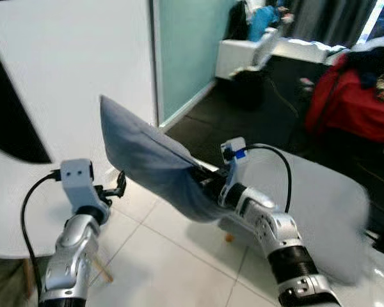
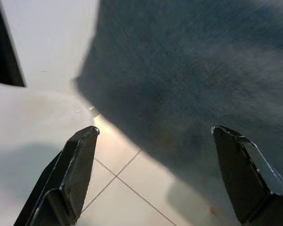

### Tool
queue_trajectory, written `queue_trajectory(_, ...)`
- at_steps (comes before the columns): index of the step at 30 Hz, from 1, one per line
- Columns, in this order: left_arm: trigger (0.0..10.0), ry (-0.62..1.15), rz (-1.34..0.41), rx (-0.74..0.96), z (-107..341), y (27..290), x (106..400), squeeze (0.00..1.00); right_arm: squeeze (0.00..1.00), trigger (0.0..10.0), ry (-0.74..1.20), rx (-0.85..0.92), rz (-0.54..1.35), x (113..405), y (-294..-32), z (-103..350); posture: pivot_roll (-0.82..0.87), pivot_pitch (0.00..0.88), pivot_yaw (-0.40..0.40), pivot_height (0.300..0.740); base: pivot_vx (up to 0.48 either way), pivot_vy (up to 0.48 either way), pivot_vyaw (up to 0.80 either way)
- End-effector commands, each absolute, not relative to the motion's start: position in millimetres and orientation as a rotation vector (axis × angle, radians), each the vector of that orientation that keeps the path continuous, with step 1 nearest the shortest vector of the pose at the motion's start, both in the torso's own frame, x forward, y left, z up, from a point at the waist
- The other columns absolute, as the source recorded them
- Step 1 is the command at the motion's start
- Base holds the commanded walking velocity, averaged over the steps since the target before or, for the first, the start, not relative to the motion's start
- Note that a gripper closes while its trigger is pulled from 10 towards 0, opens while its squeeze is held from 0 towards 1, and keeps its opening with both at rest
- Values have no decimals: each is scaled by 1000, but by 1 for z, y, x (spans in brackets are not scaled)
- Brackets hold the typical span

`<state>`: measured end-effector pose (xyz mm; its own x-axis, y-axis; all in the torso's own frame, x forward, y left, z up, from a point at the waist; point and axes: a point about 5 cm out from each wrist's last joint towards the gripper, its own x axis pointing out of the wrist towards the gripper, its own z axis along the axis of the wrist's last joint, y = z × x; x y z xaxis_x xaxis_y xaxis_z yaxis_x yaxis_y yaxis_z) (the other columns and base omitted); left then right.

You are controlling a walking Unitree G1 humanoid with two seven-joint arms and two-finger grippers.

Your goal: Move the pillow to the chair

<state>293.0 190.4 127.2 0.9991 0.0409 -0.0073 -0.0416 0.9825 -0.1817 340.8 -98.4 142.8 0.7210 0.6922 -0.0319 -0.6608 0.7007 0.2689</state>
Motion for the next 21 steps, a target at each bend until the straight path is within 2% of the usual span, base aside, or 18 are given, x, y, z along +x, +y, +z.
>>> queue_trajectory(1, 10000, 21, 28, -195, 125, 188, 292, 0, 0, 10000, 50, 246, 792, 342, -95, 161, -113, 0, -54, 740, 0, 0, 788)
queue_trajectory(2, 10000, 25, 28, -196, 125, 188, 292, 0, 0, 10000, 49, 244, 791, 343, -95, 161, -113, 0, -54, 740, 247, 0, 775)
queue_trajectory(11, 10000, 43, 43, -198, 122, 193, 290, 0, 0, 10000, 19, 191, 788, 344, -96, 165, -113, 0, -55, 740, 341, 0, 0)
queue_trajectory(21, 10000, 46, 36, -203, 122, 191, 291, 0, 0, 10000, -3, 171, 819, 342, -94, 168, -116, 0, -55, 740, 384, 0, 788)
